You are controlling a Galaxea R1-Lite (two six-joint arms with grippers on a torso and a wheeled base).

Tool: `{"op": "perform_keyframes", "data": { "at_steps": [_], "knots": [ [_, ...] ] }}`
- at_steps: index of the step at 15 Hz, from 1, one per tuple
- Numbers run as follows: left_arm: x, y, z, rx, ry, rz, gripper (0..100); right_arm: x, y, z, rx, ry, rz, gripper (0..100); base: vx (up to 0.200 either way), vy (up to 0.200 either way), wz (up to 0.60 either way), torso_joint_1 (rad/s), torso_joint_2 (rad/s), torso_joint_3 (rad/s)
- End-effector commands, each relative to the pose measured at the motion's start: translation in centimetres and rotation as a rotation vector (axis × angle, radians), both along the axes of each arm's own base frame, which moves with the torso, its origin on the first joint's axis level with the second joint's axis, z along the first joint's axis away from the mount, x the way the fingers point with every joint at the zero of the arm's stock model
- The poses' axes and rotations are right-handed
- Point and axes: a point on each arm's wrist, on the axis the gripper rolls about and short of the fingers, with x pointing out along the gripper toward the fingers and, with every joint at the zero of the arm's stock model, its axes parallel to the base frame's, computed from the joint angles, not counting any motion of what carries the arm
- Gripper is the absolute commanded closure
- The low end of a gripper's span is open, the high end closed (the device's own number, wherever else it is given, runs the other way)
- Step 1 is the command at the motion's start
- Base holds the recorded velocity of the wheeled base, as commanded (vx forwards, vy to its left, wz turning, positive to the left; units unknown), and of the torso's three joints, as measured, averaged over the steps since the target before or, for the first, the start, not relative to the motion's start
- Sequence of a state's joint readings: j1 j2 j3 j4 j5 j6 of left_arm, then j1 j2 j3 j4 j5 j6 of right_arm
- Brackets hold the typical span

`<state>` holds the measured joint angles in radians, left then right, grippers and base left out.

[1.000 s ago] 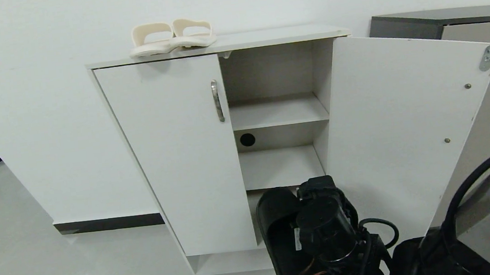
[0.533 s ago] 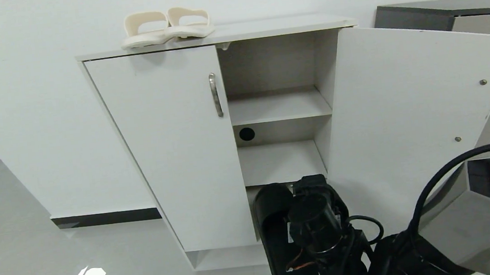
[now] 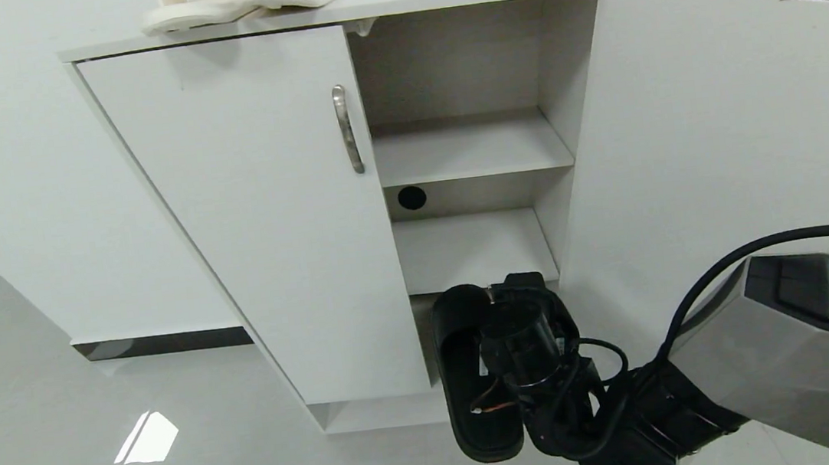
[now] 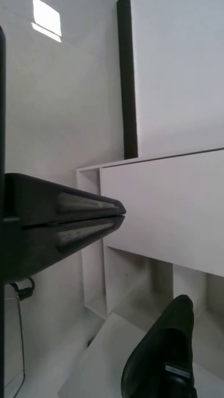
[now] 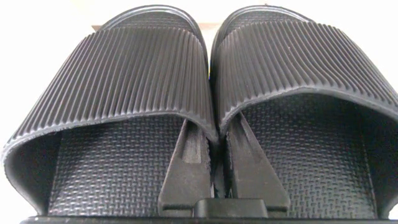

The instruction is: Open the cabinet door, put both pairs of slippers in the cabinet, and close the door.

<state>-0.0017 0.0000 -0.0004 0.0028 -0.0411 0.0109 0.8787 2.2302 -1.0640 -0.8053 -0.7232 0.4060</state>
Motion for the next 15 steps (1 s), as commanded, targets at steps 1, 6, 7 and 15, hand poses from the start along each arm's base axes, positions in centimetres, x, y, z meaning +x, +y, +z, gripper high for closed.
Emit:
{"op": "perform_keyframes", "data": {
  "at_steps": [1,6,7,15],
  "knots": [
    [0.0,0.0,0.0,0.001,0.002,0.001,100,0.2,0.2,-0.2,-0.001,-0.002,0.0,100,0.0,0.0,0.0,0.002,0.0,-0.178],
    [0.0,0.0,0.0,0.004,0.002,-0.002,100,0.8,1.0,-0.4,-0.02,-0.124,-0.025,100,0.0,0.0,0.0,-0.001,0.0,-0.101],
    [0.0,0.0,0.0,0.004,0.002,-0.002,100,0.7,0.8,-0.7,-0.033,-0.156,-0.034,100,0.0,0.0,0.0,0.0,0.0,0.0],
    [0.0,0.0,0.0,0.003,0.002,-0.002,100,1.6,-0.1,-1.0,-0.056,-0.18,-0.055,100,0.0,0.1,0.0,0.001,0.0,0.001]
  ]
}}
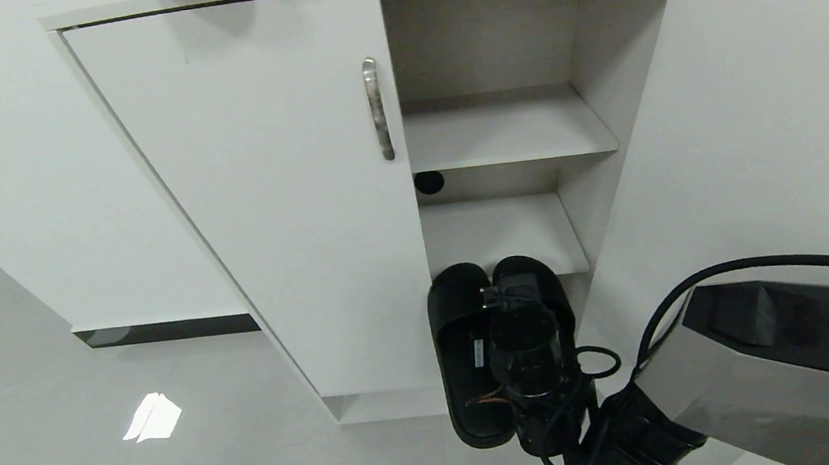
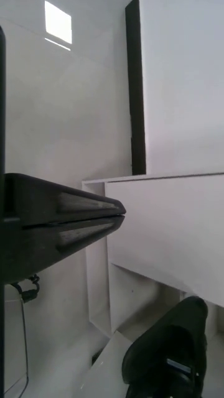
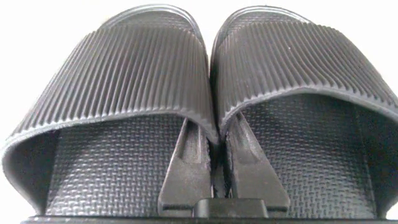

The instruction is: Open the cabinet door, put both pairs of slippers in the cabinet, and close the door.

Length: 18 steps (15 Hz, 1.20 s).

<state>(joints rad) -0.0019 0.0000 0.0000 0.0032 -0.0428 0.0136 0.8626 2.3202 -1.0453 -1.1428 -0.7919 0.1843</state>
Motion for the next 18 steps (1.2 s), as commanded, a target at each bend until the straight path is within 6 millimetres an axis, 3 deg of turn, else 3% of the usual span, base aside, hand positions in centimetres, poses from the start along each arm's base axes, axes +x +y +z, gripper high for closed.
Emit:
{"op": "perform_keyframes", "data": {
  "at_steps": [1,10,14,18],
  "knots": [
    [0.0,0.0,0.0,0.0,0.001,0.0,100,0.7,-0.6,0.0,-0.001,0.001,-0.023,100,0.0,0.0,0.0,0.0,0.0,0.0],
    [0.0,0.0,0.0,0.0,0.0,0.008,100,1.9,-2.0,-0.4,-0.033,0.017,-0.062,100,0.0,0.0,0.0,0.0,0.0,0.0],
    [0.0,0.0,0.0,-0.007,0.002,0.008,100,3.1,-2.8,-0.6,-0.048,0.017,-0.072,100,0.2,0.0,0.0,-0.004,0.0,0.002],
    [0.0,0.0,0.0,-0.009,0.0,0.008,100,4.3,-1.7,0.0,-0.036,0.002,-0.069,100,0.2,0.0,0.0,0.002,0.0,0.004]
  ]
}}
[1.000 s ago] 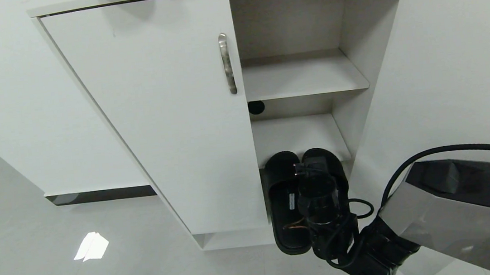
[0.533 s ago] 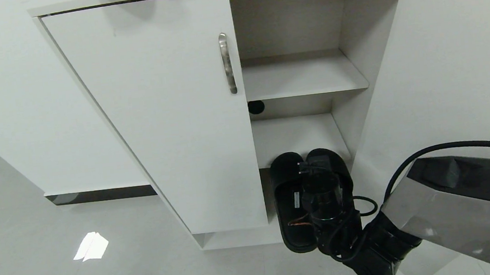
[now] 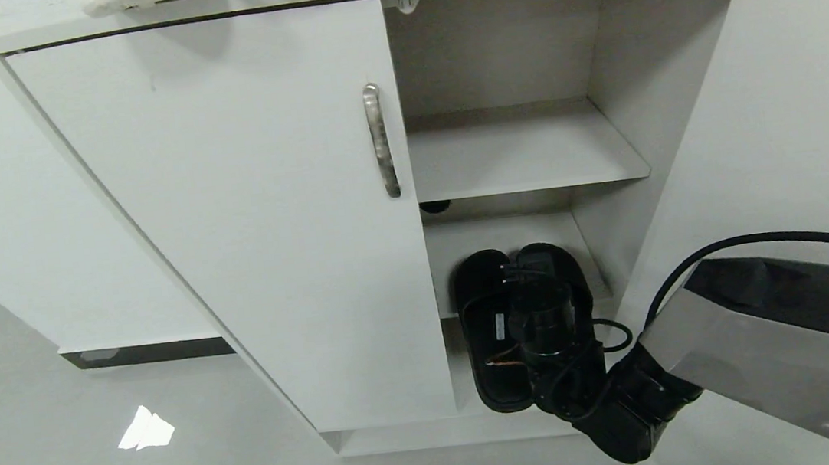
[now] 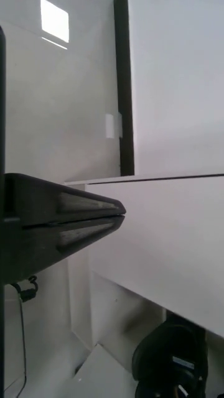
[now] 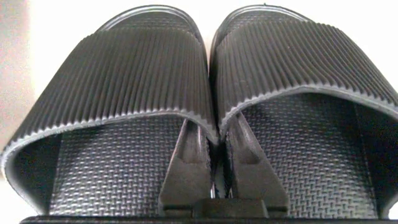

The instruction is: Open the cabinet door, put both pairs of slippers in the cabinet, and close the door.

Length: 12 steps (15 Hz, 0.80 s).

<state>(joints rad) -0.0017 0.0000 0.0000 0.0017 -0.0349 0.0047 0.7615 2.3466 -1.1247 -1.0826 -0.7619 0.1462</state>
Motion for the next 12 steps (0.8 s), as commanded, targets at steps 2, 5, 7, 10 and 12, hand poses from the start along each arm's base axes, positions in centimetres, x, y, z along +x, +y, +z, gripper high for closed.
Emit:
{"op": "perform_keyframes", "data": {
  "at_steps": [2,5,7,10,12],
  "knots": [
    [0.0,0.0,0.0,0.0,0.001,0.0,100,1.1,1.0,-0.1,0.009,-0.01,-0.001,100,0.2,0.0,0.0,0.002,0.0,0.0],
    [0.0,0.0,0.0,0.0,0.001,0.0,100,2.3,1.1,-1.0,0.0,-0.004,-0.004,100,0.133,0.0,0.0,-0.002,0.0,0.003],
    [0.0,0.0,0.0,0.0,0.001,0.0,100,3.1,1.0,-0.9,0.003,-0.013,0.002,100,0.0,0.0,0.0,0.0,0.0,0.0],
    [0.0,0.0,0.0,0.0,0.001,0.001,100,4.7,1.1,-0.5,0.008,-0.013,0.006,100,0.0,0.0,0.0,0.0,0.0,0.0],
    [0.0,0.0,0.0,0.0,0.001,0.001,100,5.5,1.2,-0.6,0.0,-0.003,0.0,100,0.0,0.0,0.0,0.0,0.0,0.0]
  ]
}}
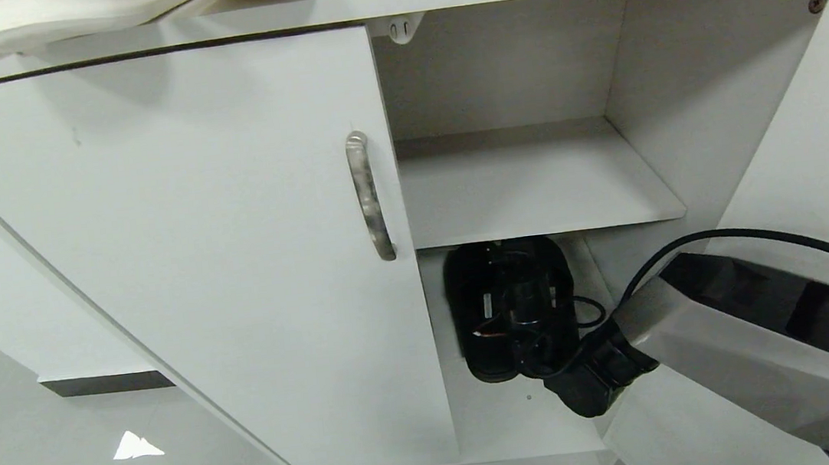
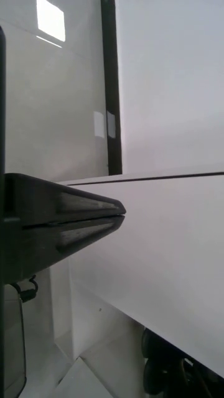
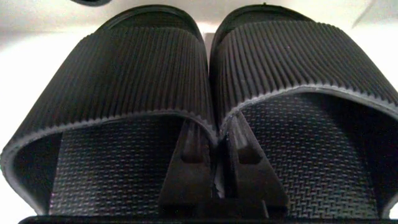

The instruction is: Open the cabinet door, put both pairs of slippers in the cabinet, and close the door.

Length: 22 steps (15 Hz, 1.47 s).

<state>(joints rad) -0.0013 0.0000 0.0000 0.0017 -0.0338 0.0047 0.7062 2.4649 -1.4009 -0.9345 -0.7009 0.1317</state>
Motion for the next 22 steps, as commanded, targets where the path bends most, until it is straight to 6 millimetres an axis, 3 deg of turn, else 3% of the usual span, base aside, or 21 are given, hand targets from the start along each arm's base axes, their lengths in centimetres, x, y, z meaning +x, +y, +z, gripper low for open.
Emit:
{"op": "perform_keyframes", "data": {
  "at_steps": [1,5,6,10,13,16,17,19,20,22],
  "knots": [
    [0.0,0.0,0.0,0.0,0.001,0.0,100,1.0,0.1,-0.6,-0.001,0.002,-0.011,100,0.0,0.0,0.0,0.0,0.0,0.0],
    [0.0,0.0,0.0,0.0,0.001,0.0,100,1.9,0.0,-1.2,-0.018,0.008,-0.023,100,0.0,0.0,0.0,0.0,0.0,0.0],
    [0.0,0.0,0.0,-0.002,0.001,0.0,100,2.1,-0.2,-1.1,-0.018,0.005,-0.022,0,0.0,0.0,0.0,0.0,0.0,0.0],
    [0.0,0.0,0.0,-0.018,0.002,0.0,100,1.0,-0.8,-0.4,-0.026,0.018,-0.013,0,0.0,0.0,0.0,0.0,0.0,0.0],
    [0.0,0.0,0.0,-0.018,0.002,0.0,100,-3.4,-1.5,1.6,-0.046,0.041,0.047,0,0.0,0.0,0.0,0.0,0.0,0.0],
    [0.0,0.0,0.0,-0.017,0.002,-0.002,100,-7.1,-2.1,2.2,-0.067,0.07,0.122,0,0.0,0.0,0.0,0.0,0.0,0.0],
    [0.0,0.0,0.0,-0.017,0.002,0.0,100,-7.9,-2.3,2.4,-0.063,0.07,0.141,0,-0.2,0.0,0.0,-0.002,0.0,0.002],
    [0.0,0.0,0.0,-0.015,0.002,-0.002,100,-12.1,-3.1,4.4,-0.044,0.055,0.208,0,-0.2,0.0,0.0,0.007,0.0,0.002],
    [0.0,0.0,0.0,-0.015,0.002,-0.002,100,-12.9,-3.3,4.9,-0.04,0.051,0.221,0,-0.2,0.0,0.0,0.002,0.0,0.007],
    [0.0,0.0,0.0,-0.014,0.002,-0.003,100,-16.5,-5.1,6.6,-0.037,0.051,0.29,0,-0.2,0.0,0.0,-0.01,0.0,0.002]
  ]
}}
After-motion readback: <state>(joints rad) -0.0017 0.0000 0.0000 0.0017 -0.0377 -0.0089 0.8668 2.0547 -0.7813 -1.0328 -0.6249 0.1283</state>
